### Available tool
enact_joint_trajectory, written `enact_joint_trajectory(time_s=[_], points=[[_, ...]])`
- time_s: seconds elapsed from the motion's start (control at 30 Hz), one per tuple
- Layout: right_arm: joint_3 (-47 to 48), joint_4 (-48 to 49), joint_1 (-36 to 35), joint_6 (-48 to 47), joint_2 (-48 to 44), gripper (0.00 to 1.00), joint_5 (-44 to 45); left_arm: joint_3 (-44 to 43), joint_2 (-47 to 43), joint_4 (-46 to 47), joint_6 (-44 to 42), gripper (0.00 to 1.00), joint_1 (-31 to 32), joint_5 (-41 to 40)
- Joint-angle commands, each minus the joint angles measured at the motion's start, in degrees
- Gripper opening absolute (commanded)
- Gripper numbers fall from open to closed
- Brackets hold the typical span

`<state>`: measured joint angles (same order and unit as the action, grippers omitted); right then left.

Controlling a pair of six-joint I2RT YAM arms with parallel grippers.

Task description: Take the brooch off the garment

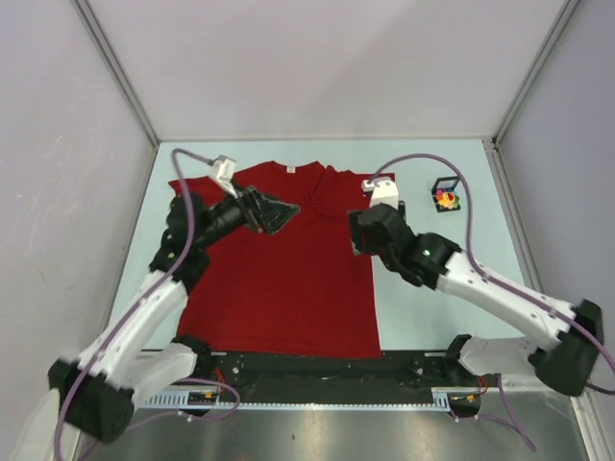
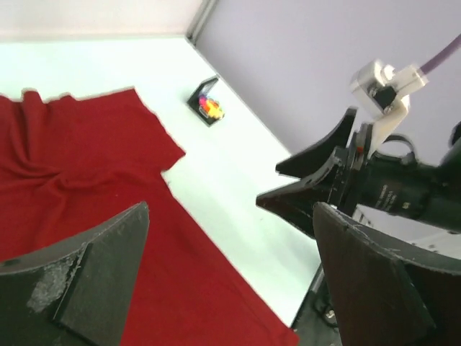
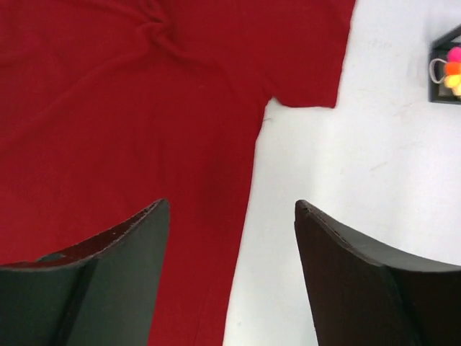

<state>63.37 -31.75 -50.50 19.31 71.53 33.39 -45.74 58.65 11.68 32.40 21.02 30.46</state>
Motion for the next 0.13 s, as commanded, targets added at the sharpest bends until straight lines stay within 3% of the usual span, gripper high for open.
enact_joint_trajectory(time_s=[0.0,0.1], points=[[-4.1,1.6,-3.5,6.6,-14.6,0.75,-1.9,-2.3,-13.7,-15.8,-0.5,1.0,0.8,-9.0],[-7.6,5.3,-4.5,7.6,-23.2,0.77,-9.0,-3.9,-20.5,-20.1,0.0,1.0,0.8,-12.7]])
